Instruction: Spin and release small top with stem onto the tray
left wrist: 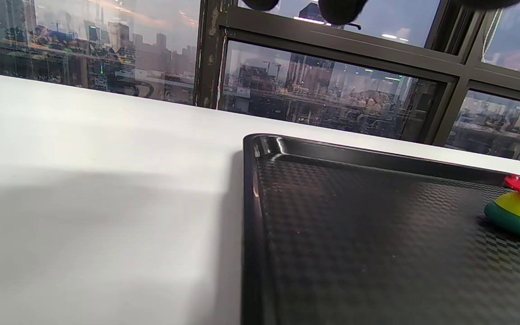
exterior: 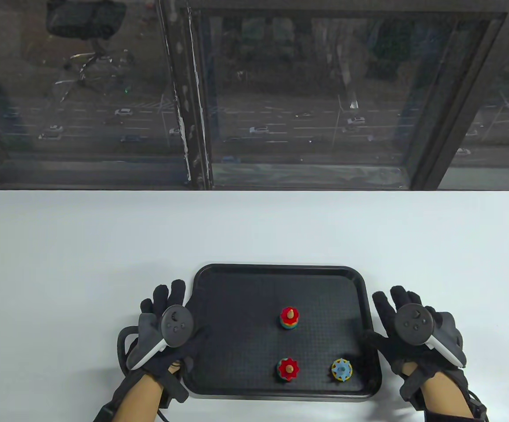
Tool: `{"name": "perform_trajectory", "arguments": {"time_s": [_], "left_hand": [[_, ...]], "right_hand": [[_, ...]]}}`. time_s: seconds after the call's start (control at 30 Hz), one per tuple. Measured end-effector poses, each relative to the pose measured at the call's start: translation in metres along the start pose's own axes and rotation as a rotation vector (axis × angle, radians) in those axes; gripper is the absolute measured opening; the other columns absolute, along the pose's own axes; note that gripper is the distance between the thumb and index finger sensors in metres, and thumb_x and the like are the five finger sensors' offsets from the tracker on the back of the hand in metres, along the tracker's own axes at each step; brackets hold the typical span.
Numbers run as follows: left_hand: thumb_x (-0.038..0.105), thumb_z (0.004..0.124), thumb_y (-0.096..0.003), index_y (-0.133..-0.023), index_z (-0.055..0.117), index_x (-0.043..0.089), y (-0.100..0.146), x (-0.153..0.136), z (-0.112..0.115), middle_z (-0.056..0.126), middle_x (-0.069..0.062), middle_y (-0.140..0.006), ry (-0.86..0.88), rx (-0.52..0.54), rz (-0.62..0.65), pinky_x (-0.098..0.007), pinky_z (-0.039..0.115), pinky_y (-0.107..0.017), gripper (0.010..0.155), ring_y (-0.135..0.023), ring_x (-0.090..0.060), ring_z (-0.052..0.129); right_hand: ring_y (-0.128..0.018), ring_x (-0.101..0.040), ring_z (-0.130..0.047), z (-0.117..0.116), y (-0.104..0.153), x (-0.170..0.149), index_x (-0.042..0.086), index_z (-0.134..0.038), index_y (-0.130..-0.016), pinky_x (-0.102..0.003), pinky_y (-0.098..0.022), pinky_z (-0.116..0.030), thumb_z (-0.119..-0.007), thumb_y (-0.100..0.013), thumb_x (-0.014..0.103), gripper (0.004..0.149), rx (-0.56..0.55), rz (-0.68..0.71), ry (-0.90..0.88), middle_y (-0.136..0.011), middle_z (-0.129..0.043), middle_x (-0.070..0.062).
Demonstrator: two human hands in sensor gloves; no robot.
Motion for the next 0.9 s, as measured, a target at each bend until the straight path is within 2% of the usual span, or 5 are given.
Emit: {"name": "perform_trajectory", "arguments": {"time_s": [0.9], "left_hand": [[0.076, 0.054, -0.0368, -0.113, 0.035, 0.049, -0.0002, -0.0006, -0.0021, 0.018, 0.002, -0.130, 0.010, 0.004, 0.005, -0.064, 0.025, -0.082, 0.083, -0.119, -0.039, 0.018]], "right_hand": [[-0.105, -0.048, -0.008, -0.0027, -0.0011, -0.0005, 0.036, -0.018, -0.109, -0.070, -0.068, -0.020, -0.058, -0.042, 0.069, 0.085, 0.037, -0.016, -0.007, -0.113, -0.001, -0.011]]}}
Point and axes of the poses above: the tracker on the back of each hand, its own x axis roughly to the thumb side, its own y axis roughly from the fingertips to the wrist, z = x × y, the point moved 2 cm from there along -y, roughly from the wrist to the fingertips
